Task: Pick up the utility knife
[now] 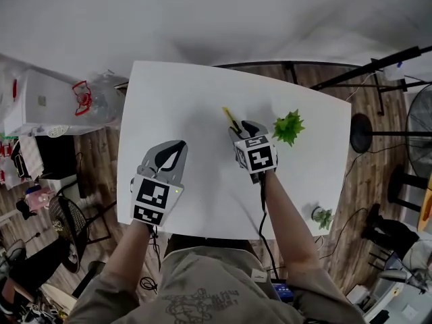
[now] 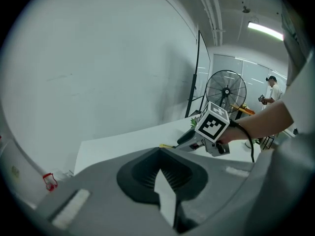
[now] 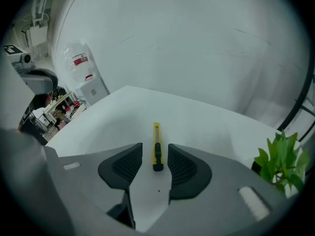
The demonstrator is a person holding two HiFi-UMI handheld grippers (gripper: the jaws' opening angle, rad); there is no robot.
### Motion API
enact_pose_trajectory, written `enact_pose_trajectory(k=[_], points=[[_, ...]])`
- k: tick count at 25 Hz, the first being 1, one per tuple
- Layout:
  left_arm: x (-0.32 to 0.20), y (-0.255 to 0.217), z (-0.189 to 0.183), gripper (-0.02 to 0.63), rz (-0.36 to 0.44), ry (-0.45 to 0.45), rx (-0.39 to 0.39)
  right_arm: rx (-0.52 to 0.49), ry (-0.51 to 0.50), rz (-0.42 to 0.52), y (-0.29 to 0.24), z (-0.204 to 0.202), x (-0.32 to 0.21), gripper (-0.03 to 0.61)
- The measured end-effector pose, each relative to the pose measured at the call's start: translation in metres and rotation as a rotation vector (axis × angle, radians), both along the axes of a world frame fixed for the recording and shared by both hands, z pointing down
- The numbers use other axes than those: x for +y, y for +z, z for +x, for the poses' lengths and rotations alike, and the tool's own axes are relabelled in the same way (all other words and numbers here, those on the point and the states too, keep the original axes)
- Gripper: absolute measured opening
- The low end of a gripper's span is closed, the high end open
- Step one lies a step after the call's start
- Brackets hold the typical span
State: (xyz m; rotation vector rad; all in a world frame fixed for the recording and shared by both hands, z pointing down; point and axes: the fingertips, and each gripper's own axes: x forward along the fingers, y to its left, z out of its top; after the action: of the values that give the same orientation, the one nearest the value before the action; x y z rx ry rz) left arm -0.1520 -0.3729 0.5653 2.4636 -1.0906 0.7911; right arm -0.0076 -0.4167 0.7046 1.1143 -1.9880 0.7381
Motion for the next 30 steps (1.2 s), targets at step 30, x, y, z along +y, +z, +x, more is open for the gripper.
enact_pose_trajectory(k=[30], points=[[0.000,-0.087,-0.017,0.000,0.123,-0.074,0.151,-0.188,0.061,0.244,-0.160,-0.006,0.005,0.092]])
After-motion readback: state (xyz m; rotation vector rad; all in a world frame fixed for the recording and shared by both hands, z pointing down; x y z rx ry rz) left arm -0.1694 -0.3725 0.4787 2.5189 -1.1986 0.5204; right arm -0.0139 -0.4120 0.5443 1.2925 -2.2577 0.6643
